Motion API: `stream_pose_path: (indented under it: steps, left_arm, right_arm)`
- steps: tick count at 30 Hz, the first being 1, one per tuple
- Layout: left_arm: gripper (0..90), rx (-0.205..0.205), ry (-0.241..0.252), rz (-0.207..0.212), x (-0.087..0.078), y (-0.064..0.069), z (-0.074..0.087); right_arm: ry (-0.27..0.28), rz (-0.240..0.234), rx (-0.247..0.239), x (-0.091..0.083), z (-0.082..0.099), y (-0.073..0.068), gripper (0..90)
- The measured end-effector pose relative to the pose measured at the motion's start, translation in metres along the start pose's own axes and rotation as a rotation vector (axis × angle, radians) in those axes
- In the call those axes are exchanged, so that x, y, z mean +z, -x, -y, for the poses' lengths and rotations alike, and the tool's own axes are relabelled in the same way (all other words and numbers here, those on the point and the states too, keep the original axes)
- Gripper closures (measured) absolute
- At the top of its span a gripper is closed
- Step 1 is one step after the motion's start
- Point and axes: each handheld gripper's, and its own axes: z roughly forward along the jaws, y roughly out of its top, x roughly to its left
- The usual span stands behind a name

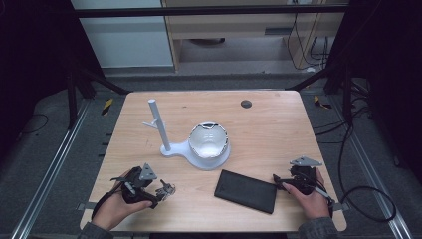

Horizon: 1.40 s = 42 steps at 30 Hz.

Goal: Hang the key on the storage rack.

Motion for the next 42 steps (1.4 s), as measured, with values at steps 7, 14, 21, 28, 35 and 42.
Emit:
stream_pose_path:
  steps: [7,14,21,28,35,42]
  left_arm:
    - [30.0,0.051,-0.086,0.020,0.005,0.003,-0.014]
    - [38.2,0.065,-0.110,0.037,0.006,0.004,-0.018]
    - [49.0,0.089,-0.129,0.057,0.007,0.003,-0.018]
    - [48.2,0.125,-0.137,0.067,0.017,0.003,-0.022]
    - [36.6,0.163,-0.122,0.088,0.024,-0.004,-0.023]
    - [34.5,0.106,-0.121,0.192,0.032,-0.012,-0.022]
  right_arm:
    - [-0.001,-0.005,0.009,-0.001,0.000,-0.001,2.3]
    - [-0.002,-0.003,0.007,-0.001,0.001,-0.001,2.3]
    - [-0.004,-0.002,0.013,-0.001,0.001,-0.001,2.3]
    - [-0.004,-0.002,0.013,-0.002,0.001,-0.001,2.2]
    - [-0.002,-0.004,0.012,-0.002,0.001,-0.001,2.2]
    - [-0.002,-0.007,0.011,-0.002,0.001,-0.001,2.1]
